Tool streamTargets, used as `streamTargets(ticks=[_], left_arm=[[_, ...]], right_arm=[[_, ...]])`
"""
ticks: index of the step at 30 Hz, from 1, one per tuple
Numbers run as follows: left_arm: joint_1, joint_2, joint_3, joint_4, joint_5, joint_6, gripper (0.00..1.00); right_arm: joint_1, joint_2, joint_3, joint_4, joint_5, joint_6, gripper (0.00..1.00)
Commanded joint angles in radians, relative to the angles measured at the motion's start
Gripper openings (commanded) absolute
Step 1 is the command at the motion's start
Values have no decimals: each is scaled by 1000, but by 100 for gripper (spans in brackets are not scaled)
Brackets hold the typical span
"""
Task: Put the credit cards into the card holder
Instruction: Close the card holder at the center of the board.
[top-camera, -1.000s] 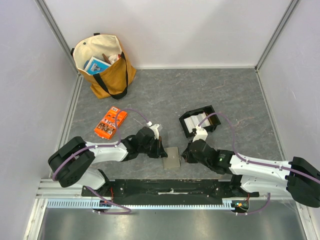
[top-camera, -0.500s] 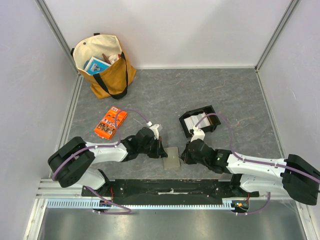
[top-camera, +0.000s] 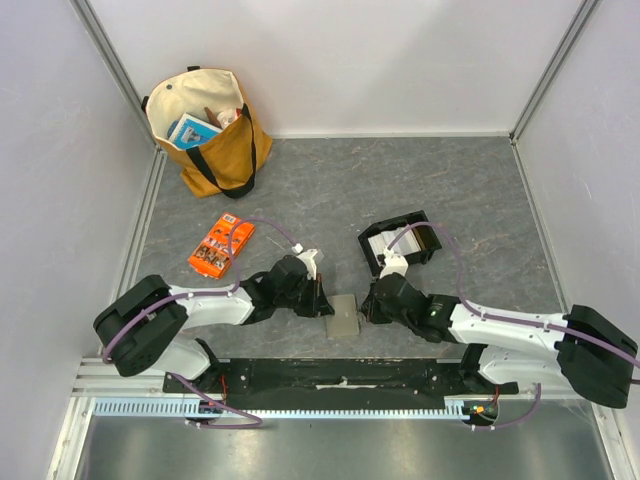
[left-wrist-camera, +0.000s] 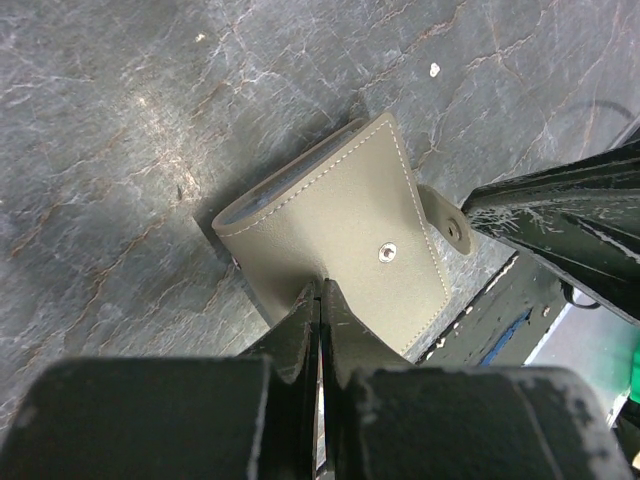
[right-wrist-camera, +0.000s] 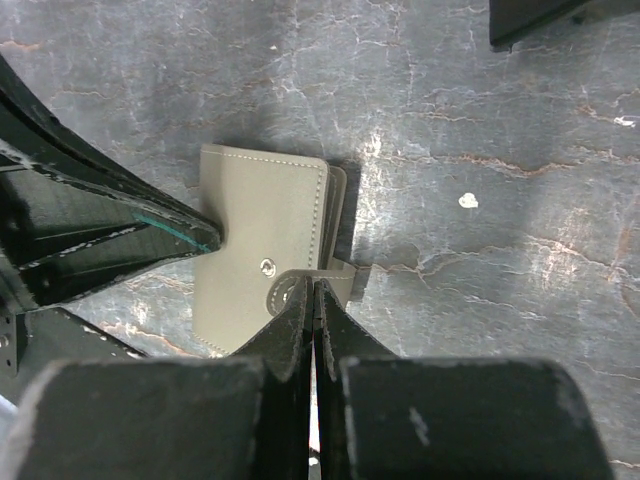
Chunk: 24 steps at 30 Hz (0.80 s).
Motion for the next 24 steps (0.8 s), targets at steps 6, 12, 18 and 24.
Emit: streamTargets(ticks=[6, 12, 18, 24], left_arm=[[-3, -15, -1, -88, -32, 73, 2], [-5, -50, 13, -93, 12, 93, 10], [-9, -66, 14, -84, 49, 117, 12], [-26, -13, 3, -33, 92, 122, 11]], right_arm=[[-4, 51, 41, 47, -29, -22, 0], [-5, 60, 37, 66, -46, -16, 0], [-5, 69, 32, 73, -60, -16, 0], [-4, 92, 32, 73, -68, -19, 0]])
